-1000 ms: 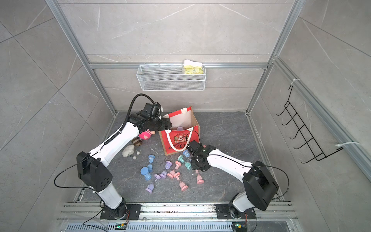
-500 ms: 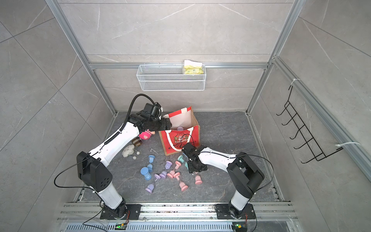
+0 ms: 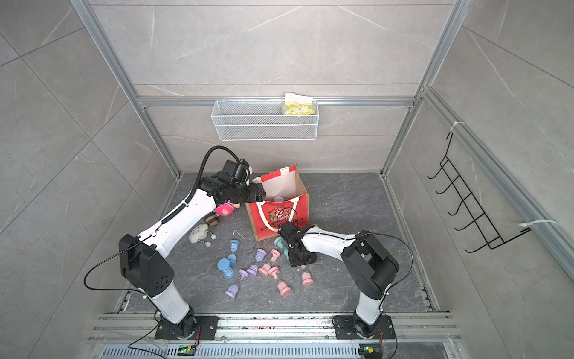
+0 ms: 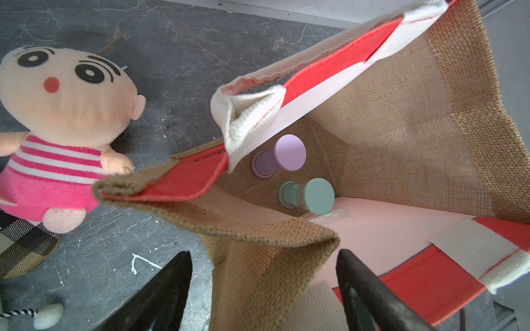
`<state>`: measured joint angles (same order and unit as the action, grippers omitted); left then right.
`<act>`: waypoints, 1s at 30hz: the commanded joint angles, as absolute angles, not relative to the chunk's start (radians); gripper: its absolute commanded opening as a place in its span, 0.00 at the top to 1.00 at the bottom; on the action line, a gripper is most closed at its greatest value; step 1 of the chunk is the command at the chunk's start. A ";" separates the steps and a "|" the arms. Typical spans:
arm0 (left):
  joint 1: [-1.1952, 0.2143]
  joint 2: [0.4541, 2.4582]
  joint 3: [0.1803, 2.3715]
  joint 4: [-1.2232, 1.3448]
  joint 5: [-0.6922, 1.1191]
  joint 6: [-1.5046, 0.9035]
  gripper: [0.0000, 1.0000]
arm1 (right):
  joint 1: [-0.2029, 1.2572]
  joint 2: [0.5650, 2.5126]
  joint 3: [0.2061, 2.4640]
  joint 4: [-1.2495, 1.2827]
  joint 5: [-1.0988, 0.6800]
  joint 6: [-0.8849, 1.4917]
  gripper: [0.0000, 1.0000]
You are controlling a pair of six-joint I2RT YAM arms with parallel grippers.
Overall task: Put the hourglass into the canvas bag
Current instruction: Pick up the hourglass from the center of the board.
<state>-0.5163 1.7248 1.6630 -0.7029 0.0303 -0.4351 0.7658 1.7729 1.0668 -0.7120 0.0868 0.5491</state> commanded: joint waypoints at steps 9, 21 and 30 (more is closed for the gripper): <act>-0.518 1.707 1.663 -0.696 0.038 -0.444 0.18 | 0.772 1.749 1.030 -0.716 0.118 0.566 0.65; -0.517 1.704 1.666 -0.693 0.037 -0.446 0.18 | 0.770 1.614 1.061 -0.761 0.186 0.571 0.82; -0.517 1.699 1.675 -0.697 0.031 -0.450 0.18 | 0.769 1.428 1.234 -0.899 0.269 0.553 0.86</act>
<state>-0.5163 1.7248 1.6619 -0.7029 0.0307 -0.4393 0.7673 1.4902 1.1564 -0.8246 0.2150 0.5560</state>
